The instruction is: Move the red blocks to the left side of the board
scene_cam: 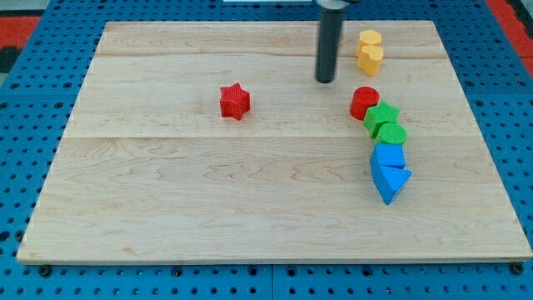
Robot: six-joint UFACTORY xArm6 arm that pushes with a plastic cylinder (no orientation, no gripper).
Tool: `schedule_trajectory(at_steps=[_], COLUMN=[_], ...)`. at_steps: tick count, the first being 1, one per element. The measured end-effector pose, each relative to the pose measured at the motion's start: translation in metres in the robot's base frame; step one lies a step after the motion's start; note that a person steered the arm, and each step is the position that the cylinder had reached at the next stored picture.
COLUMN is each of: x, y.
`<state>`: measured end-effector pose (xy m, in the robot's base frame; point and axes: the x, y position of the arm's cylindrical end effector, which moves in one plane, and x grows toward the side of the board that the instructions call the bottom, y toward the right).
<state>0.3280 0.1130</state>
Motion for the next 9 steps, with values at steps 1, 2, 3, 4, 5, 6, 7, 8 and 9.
schedule_trajectory(at_steps=[1,2,3,4,5,6,7,8,9], x=[0.016,0.042,0.056,0.056,0.056,0.069,0.088,0.090,0.085], y=[0.057,0.097,0.061,-0.041,-0.098,-0.055,-0.078,-0.134,-0.159])
